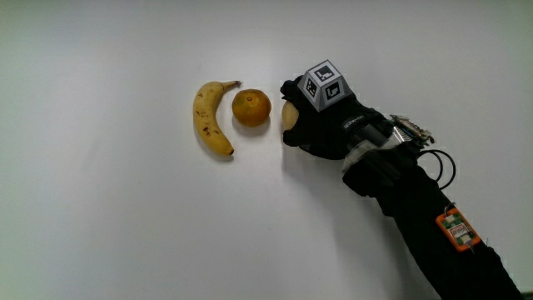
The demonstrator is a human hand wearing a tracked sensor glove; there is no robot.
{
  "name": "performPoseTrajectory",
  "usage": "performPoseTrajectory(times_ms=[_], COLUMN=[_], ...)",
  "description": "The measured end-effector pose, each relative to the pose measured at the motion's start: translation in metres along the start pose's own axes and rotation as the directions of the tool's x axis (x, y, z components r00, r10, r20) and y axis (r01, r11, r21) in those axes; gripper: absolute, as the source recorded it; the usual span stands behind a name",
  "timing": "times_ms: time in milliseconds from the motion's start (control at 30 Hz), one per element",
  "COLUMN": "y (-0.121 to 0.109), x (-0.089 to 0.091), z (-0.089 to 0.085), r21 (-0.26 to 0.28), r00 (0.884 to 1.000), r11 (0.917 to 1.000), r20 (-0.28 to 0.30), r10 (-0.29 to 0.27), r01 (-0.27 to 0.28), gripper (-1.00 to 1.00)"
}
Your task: Place pear no leg
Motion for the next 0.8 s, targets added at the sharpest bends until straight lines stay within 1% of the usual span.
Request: performPoseTrajectory(times_ms=[33, 67, 133, 233, 333, 400, 433, 467, 500, 533, 633, 667, 733, 767, 800], y=[0.0, -0.001, 0.0, -0.002, -0.003, -0.005, -0.007, -0.007, -0.009, -0.011, -0.015, -0.019, -0.023, -0.027, -0.029], x=[0.0, 0.0, 0.003, 0.005, 0.008, 0.01, 0.011, 0.013, 0.014, 0.016, 0.023, 0.024, 0.029, 0.03, 0.033], z=[0.0, 0.002, -0.001, 0.001, 0.002, 0.004, 0.008, 0.007, 0.009, 0.012, 0.014, 0.018, 0.02, 0.022, 0.022], r21=[0.0, 0.005, -0.009, 0.0, -0.002, 0.006, 0.021, 0.017, 0.018, 0.027, 0.028, 0.036, 0.03, 0.036, 0.034], r00=[1.0, 1.0, 1.0, 1.0, 1.0, 1.0, 1.0, 0.999, 0.999, 0.999, 0.998, 0.997, 0.998, 0.997, 0.998], r11=[1.0, 1.0, 0.9999, 0.9997, 0.9998, 0.9997, 0.9995, 0.9995, 0.9996, 0.9993, 0.9993, 0.999, 0.9992, 0.999, 0.9992], r20=[0.008, 0.008, 0.012, 0.017, -0.004, -0.015, -0.02, -0.031, -0.04, -0.043, -0.057, -0.071, -0.064, -0.073, -0.067], r10=[-0.008, -0.006, -0.008, -0.023, -0.022, -0.021, -0.022, -0.026, -0.019, -0.025, -0.022, -0.023, -0.025, -0.026, -0.019], r01=[0.008, 0.006, 0.009, 0.023, 0.022, 0.022, 0.023, 0.027, 0.019, 0.026, 0.023, 0.026, 0.027, 0.028, 0.022], gripper=[-0.32, -0.36, -0.45, -0.59, -0.73, -0.82, -0.86, -0.91, -0.95, -1.0, -1.0, -1.0, -1.0, -1.0, -1.0])
